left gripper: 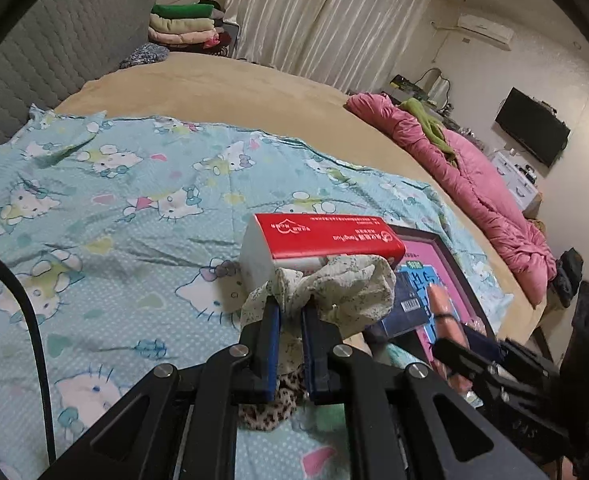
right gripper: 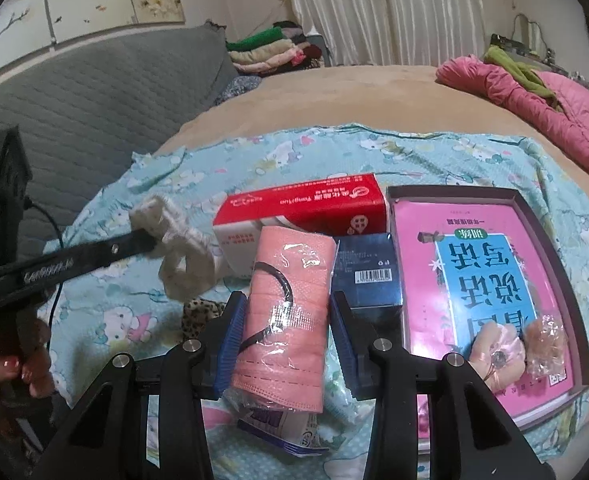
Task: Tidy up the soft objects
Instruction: 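Lift the scrunchie and pink roll and carry both toward the pink book box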
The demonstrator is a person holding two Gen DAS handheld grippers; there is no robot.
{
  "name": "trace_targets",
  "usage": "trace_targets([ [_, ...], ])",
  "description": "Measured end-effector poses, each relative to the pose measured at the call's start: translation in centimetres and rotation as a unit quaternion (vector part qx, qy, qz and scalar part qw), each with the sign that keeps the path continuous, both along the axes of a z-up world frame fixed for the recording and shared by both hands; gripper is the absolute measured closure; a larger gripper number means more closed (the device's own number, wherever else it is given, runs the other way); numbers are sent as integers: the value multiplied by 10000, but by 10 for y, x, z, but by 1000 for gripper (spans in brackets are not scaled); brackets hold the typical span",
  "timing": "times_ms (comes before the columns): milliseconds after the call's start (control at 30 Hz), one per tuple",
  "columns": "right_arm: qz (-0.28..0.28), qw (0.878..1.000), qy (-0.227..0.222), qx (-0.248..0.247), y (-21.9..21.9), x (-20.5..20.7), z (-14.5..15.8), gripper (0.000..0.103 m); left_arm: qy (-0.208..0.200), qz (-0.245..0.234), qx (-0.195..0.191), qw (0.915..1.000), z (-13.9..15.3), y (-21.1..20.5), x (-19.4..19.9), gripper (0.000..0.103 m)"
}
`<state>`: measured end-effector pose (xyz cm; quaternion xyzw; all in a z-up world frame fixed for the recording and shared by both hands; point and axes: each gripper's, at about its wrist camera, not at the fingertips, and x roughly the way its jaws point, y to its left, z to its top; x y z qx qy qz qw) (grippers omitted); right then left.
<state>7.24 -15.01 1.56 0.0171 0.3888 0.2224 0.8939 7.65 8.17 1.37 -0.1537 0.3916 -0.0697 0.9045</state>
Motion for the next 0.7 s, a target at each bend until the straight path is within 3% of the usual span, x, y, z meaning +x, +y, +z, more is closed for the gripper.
trace_targets([
  [267,-46,9998,-66,191,-15,0,9,59,-22,80,191,9998,21,-15,-19,92],
  [700,-319,9983,-184,460,-51,-11,25,59,-241,-211,514,9982,55,-56,-41,92],
])
